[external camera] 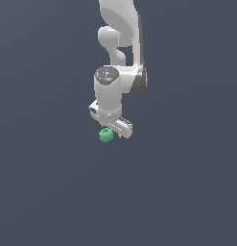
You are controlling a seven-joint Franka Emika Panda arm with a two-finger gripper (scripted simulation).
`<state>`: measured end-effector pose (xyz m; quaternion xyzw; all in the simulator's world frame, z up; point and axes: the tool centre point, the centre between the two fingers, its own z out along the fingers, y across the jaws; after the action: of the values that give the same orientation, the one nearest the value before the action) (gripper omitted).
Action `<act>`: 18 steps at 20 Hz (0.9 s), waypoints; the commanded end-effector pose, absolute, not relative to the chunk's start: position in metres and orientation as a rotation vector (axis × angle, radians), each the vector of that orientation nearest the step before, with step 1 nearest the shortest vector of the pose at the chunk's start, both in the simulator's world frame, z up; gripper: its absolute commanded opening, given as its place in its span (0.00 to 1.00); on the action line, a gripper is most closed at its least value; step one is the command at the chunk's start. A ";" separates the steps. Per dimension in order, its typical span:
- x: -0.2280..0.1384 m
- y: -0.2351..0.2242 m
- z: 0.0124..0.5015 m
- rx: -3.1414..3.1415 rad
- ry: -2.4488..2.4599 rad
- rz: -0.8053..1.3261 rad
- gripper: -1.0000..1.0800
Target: Pick up the object and move it to a goal position.
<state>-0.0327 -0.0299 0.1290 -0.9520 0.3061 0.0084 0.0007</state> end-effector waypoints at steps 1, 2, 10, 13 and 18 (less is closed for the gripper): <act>-0.037 -0.034 0.124 -2.948 1.082 0.024 0.96; -0.039 -0.036 0.123 -2.930 1.128 0.023 0.96; -0.053 -0.050 0.109 -2.767 1.484 0.013 0.96; -0.057 -0.055 0.105 -2.709 1.589 0.009 0.96; -0.063 -0.060 0.101 -2.632 1.715 0.004 0.96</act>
<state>-0.0615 -0.0584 0.1021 -0.8455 0.5340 0.0019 0.0002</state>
